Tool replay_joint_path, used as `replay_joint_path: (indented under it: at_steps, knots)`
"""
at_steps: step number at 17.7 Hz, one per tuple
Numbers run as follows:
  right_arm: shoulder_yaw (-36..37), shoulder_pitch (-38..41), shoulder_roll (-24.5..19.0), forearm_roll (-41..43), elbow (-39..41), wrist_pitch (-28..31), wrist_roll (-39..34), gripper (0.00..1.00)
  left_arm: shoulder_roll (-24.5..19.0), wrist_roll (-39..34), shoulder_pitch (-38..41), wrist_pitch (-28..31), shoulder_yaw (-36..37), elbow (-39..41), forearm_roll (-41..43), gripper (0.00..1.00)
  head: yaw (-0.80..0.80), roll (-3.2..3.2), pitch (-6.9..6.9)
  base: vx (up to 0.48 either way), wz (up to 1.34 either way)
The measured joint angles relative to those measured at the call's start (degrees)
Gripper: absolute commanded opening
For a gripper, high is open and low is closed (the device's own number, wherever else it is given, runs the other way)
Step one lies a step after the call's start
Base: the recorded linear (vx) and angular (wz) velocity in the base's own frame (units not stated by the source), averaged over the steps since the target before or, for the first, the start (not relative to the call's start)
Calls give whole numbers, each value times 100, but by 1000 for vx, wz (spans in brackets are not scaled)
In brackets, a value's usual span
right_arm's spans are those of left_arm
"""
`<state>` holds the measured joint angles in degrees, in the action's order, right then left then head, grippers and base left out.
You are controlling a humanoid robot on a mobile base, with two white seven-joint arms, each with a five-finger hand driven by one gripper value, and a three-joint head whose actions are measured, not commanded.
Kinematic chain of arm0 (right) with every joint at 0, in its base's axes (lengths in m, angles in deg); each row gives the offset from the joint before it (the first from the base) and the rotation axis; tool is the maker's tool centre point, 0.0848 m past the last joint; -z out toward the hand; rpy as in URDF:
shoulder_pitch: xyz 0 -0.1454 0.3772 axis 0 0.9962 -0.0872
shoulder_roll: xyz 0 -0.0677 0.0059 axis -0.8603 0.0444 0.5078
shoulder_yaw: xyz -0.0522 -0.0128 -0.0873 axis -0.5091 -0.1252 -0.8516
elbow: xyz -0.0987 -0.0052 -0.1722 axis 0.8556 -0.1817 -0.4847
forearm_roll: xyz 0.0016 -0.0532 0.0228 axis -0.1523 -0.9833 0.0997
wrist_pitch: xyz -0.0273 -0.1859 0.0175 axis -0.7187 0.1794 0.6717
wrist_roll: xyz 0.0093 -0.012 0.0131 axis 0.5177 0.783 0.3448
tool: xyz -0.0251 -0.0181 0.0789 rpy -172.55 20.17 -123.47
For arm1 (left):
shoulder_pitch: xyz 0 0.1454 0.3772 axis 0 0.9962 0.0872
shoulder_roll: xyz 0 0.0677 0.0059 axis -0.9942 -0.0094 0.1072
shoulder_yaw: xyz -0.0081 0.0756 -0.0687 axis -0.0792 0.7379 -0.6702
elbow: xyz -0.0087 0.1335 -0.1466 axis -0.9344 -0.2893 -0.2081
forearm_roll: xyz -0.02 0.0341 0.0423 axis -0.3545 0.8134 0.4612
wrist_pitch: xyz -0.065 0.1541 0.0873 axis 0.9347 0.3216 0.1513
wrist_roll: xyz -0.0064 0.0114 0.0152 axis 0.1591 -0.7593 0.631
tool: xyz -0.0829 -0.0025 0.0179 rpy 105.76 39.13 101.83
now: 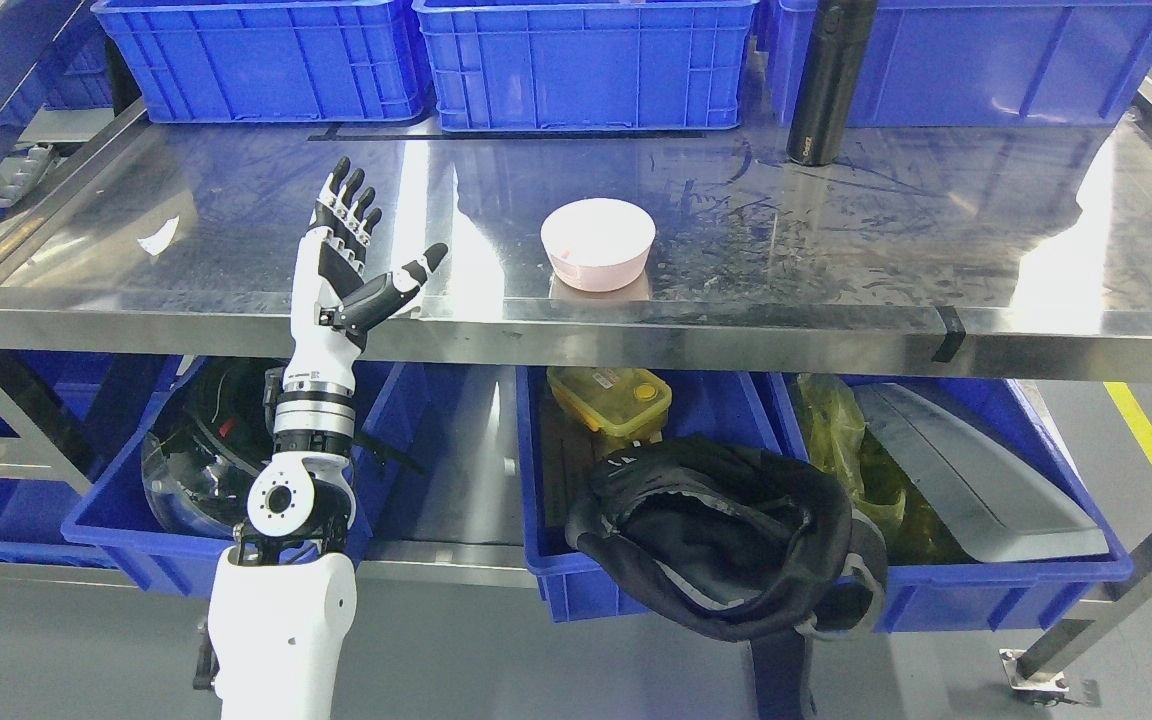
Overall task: Stack pink IKEA bowl on shelf middle layer
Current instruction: 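Reach the left hand toward the pink bowl on the steel shelf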
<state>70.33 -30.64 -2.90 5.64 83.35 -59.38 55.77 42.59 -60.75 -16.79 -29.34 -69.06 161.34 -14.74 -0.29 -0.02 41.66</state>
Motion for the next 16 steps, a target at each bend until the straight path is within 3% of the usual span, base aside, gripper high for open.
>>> replay_joint_path:
  at_steps: [5, 9, 12, 16]
  knots:
    - [0, 0, 0, 0, 0, 0, 1, 100, -47, 69, -102, -23, 78, 17, 1, 100, 0, 0, 0, 0, 0]
    - [0, 0, 0, 0, 0, 0, 1, 100, -426, 608, -506, -71, 172, 23, 178, 98, 0, 0, 0, 0, 0]
    - [0, 0, 0, 0, 0, 0, 1, 100, -794, 1171, -941, 31, 279, 28, 846, 98, 0, 0, 0, 0, 0]
    - [0, 0, 0, 0, 0, 0, 2, 100, -1284, 2022, -1559, 151, 669, 41, 2519, 97, 0, 0, 0, 0, 0]
